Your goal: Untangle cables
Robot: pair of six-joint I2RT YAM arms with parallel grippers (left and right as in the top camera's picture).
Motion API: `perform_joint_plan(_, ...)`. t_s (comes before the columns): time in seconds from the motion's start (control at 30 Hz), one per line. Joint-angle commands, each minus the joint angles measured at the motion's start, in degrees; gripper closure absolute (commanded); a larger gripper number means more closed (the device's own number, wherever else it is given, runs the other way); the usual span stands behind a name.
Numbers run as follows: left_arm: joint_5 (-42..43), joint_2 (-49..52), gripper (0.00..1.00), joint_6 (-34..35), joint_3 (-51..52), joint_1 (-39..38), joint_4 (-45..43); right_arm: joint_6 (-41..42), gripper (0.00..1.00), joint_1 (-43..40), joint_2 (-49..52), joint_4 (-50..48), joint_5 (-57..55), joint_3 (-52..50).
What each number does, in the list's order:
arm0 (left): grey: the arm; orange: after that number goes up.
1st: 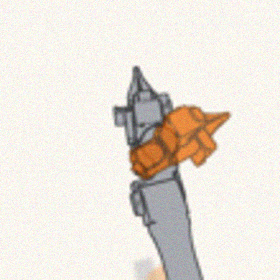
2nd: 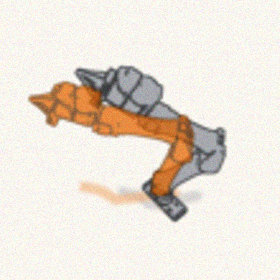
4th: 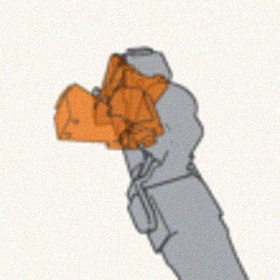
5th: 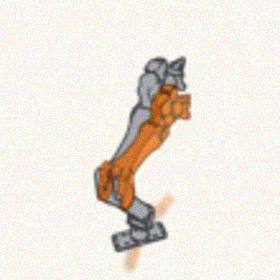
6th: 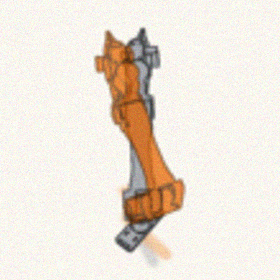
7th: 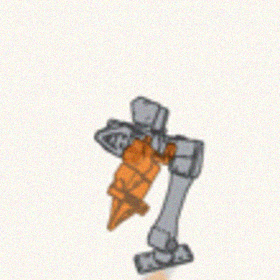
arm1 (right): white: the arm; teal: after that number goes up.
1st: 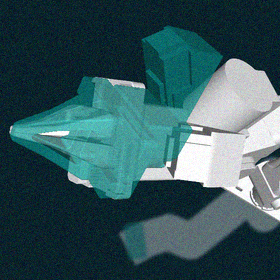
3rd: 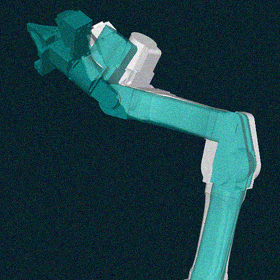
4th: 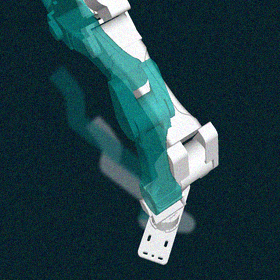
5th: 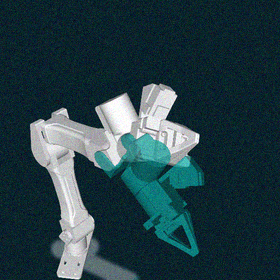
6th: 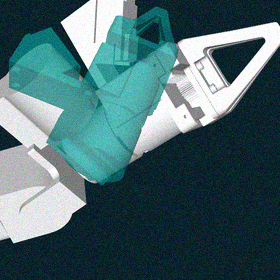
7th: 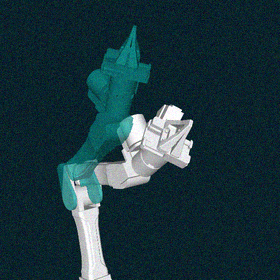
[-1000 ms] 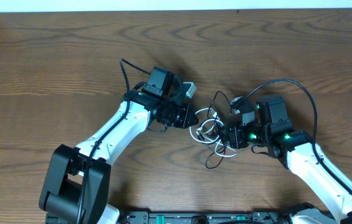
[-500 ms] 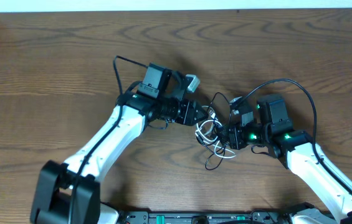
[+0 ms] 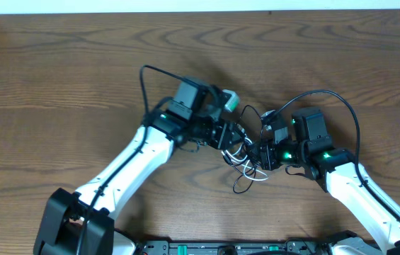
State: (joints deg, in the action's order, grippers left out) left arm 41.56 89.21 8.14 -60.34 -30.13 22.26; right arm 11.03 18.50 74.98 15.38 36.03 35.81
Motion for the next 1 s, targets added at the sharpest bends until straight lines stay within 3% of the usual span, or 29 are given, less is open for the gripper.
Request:
perform_joint_plan(0.0, -7.7, 0.0, 0.61, 0.0, 0.1, -3.2, 0.2, -1.0, 0.99, -0.1, 0.0, 0.0, 0.8, 0.1)
perform_joint_plan(0.23, -17.3, 1.7, 0.66, 0.0, 0.1, -6.8, 0.4, -1.0, 0.99, -0.1, 0.0, 0.1, 0.8, 0.1)
perform_joint_plan(0.57, -17.6, 3.8, 0.75, 3.6, 0.1, -7.0, 1.0, -1.0, 0.99, -0.1, 0.0, 0.1, 0.8, 0.1)
perform_joint_plan(0.77, -17.6, 3.8, 0.92, 3.6, 0.1, -7.0, 1.0, -1.0, 0.99, -0.1, 0.0, 0.0, 0.8, 0.1)
perform_joint_plan(0.97, -18.7, 3.7, 0.92, 3.5, 0.1, -6.4, 1.0, -1.0, 0.99, -0.1, 0.0, 0.8, 0.8, 0.1)
